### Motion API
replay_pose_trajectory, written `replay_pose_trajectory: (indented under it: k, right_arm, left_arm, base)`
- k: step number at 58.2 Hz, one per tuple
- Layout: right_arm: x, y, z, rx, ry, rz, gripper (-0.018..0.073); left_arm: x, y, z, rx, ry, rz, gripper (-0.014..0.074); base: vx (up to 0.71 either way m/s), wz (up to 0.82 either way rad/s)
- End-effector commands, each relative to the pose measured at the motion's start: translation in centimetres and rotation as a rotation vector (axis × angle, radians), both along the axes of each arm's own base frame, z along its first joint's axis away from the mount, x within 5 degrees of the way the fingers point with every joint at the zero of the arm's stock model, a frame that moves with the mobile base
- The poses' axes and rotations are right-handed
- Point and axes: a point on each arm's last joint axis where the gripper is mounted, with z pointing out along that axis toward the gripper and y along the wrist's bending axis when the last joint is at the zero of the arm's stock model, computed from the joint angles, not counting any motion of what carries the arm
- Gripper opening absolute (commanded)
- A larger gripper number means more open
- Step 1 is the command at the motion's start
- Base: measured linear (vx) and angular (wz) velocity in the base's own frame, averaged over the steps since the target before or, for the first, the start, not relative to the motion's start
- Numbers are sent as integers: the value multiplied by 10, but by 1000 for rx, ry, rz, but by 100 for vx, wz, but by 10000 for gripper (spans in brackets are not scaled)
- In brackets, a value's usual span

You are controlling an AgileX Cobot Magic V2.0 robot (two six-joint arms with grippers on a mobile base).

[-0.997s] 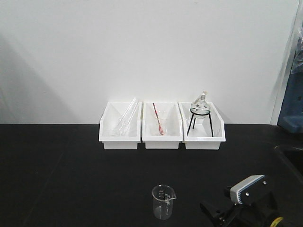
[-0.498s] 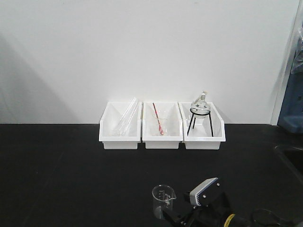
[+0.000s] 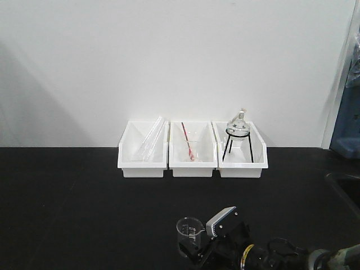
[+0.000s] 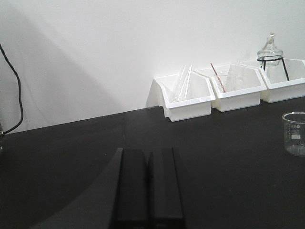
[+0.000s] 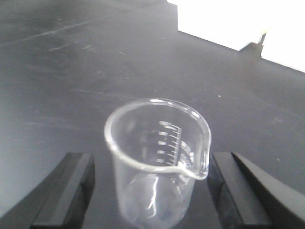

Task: Pick beaker and place in left cabinet
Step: 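Move the right gripper down around the clear glass beaker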

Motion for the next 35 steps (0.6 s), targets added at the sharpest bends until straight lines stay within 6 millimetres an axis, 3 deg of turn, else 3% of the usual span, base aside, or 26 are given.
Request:
replay_pose_trajectory:
  k: [1,18,35]
  right_arm:
    - [12,9,32,98,-128,15,558]
    - [28,27,31,100,-153,35,558]
    - [38,32,21,112,-139,33,556]
  left_arm:
    - [-1,0,2,-15,-76,-4,1]
    - [-1,0,2,-15,-76,-4,1]
    - [-1,0,2,-15,-76,-4,1]
  base:
    - [0,0]
    - [0,0]
    - [0,0]
